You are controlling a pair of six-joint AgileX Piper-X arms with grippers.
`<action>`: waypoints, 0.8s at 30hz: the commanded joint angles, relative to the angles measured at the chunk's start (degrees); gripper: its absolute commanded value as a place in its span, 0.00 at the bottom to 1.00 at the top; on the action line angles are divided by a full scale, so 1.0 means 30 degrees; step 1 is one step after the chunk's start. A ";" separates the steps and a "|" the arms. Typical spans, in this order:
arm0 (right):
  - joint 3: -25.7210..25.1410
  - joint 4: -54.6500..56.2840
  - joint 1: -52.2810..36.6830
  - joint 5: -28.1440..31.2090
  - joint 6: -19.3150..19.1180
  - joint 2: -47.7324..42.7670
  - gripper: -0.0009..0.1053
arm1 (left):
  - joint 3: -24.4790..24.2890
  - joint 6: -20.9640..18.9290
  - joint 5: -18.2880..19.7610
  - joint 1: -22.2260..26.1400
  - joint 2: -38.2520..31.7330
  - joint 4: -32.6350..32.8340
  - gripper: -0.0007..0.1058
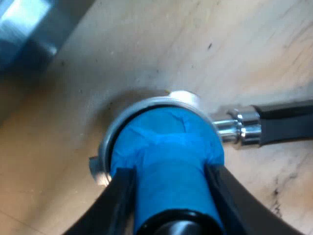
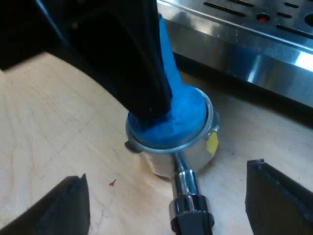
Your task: Grind coffee beans and then tamp
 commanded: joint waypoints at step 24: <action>-0.0036 -0.0132 -0.0004 0.0004 0.0018 -0.0228 0.64 | -0.0152 -0.0412 -0.0185 -0.0119 0.2616 0.0090 0.01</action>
